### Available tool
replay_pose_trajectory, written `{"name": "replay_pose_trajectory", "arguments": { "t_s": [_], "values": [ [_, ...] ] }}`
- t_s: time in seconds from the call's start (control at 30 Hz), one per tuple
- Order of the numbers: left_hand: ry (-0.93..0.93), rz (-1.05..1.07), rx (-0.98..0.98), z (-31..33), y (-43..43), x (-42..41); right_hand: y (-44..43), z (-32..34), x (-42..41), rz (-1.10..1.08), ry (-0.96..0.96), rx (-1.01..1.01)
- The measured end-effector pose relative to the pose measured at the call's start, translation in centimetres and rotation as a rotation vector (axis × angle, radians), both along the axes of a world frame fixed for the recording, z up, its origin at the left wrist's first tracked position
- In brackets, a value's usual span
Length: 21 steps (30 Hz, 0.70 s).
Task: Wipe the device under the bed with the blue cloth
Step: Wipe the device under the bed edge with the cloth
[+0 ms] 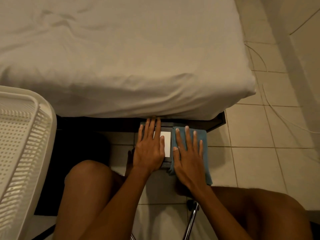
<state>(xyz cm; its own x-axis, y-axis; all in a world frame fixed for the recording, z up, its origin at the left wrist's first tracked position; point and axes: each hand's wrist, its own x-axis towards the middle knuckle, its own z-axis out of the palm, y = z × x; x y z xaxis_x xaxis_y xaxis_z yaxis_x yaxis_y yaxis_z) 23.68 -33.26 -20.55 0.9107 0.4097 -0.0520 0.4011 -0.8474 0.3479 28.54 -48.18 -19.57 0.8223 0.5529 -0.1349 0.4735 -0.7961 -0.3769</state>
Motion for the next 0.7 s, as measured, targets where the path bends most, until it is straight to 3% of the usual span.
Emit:
{"name": "replay_pose_trajectory", "arguments": {
  "t_s": [0.53, 0.7],
  "values": [
    [-0.009, -0.002, 0.017, 0.1, 0.0, 0.0, 1.8, 0.6, 3.0, -0.04, 0.006, 0.013],
    [-0.01, 0.012, -0.011, 0.4, -0.1, 0.1, 0.3, 0.2, -0.3, -0.032, 0.011, 0.012]
  ]
}}
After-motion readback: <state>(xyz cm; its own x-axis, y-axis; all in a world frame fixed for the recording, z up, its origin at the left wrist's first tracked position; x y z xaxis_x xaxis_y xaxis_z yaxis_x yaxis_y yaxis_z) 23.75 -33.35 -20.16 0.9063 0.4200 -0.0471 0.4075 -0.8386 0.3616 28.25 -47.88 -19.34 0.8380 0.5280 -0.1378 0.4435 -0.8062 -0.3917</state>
